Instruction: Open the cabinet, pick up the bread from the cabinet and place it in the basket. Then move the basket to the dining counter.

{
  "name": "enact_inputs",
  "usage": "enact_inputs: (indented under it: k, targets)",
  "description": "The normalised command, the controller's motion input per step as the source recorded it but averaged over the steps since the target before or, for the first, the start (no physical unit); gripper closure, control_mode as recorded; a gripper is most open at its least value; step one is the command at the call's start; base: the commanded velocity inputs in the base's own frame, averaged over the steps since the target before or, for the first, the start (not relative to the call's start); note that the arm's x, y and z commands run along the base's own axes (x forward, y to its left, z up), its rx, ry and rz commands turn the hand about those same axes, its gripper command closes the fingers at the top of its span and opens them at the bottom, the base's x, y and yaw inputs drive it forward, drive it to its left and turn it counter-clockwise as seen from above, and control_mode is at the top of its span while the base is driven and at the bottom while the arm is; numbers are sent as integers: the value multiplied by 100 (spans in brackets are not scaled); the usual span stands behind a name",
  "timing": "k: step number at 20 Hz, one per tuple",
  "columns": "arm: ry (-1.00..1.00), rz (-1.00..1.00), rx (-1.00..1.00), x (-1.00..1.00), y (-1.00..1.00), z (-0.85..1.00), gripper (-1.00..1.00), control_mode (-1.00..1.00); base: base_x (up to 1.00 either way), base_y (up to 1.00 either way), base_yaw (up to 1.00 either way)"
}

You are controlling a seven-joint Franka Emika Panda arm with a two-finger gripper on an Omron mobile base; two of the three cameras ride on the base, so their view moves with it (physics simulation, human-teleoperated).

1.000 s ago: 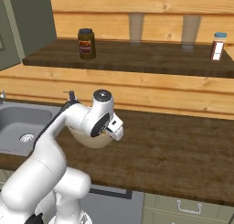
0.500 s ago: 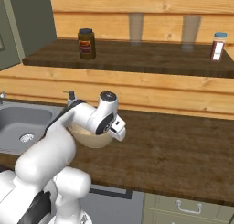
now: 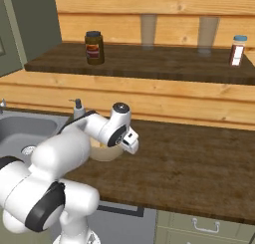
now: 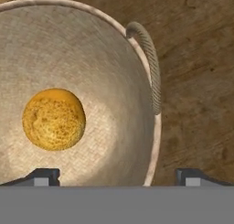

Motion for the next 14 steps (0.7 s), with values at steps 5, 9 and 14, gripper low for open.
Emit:
enact_inputs:
  k: [5,9,14]
  targets:
    - [0,0,0,3,18,-33,100,-100,0,0,0]
    - [0,0,0,-4,37,-45,100,-100,0,0,0]
    - [6,1,-8,-44,26,-34,100,-100,0,0,0]
